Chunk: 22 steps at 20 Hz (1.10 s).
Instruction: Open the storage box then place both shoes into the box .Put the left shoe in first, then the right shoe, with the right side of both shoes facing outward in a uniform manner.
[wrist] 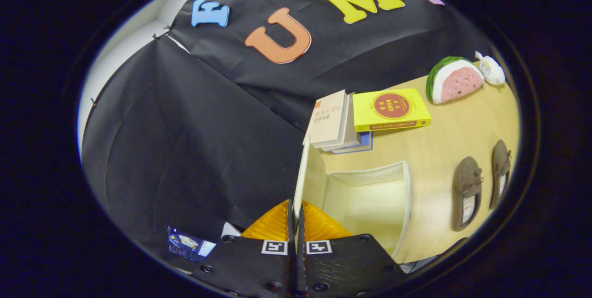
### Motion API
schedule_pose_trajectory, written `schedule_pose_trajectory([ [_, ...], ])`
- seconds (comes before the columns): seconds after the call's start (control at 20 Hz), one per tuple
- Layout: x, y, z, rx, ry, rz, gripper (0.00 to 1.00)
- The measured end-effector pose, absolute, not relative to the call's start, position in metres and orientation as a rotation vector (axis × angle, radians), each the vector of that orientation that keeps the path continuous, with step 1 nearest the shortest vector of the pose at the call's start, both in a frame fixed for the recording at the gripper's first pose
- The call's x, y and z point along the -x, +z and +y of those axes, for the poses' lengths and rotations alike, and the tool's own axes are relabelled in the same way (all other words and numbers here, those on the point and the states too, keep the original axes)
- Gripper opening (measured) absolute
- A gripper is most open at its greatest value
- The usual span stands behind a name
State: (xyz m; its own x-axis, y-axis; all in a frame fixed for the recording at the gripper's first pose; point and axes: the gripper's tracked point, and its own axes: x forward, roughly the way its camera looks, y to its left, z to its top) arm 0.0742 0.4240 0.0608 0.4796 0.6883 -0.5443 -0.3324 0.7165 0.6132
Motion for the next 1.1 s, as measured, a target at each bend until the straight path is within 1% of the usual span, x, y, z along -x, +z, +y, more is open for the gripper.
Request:
schedule_pose_trajectory([
  [0.15,-0.067,0.065,0.471,-0.466,0.719,0.871,0.02],
  [0.2,-0.065,0.063,0.484,-0.457,0.734,0.871,0.06],
  [0.25,-0.065,0.06,0.499,-0.46,0.765,0.871,0.12],
  [0.3,-0.059,0.062,0.512,-0.469,0.802,0.871,0.12],
  [0.45,-0.055,0.062,0.535,-0.488,0.87,0.839,0.37],
  [0.5,-0.052,0.061,0.536,-0.475,0.889,0.83,0.43],
  [0.6,-0.048,0.058,0.542,-0.422,0.914,0.81,0.71],
  [0.75,-0.045,0.05,0.534,-0.38,0.914,0.798,0.92],
  [0.8,-0.046,0.049,0.526,-0.37,0.904,0.795,0.94],
  [0.9,-0.054,0.045,0.509,-0.355,0.881,0.781,0.95],
  [1.1,-0.079,0.021,0.453,-0.294,0.783,0.789,0.96],
])
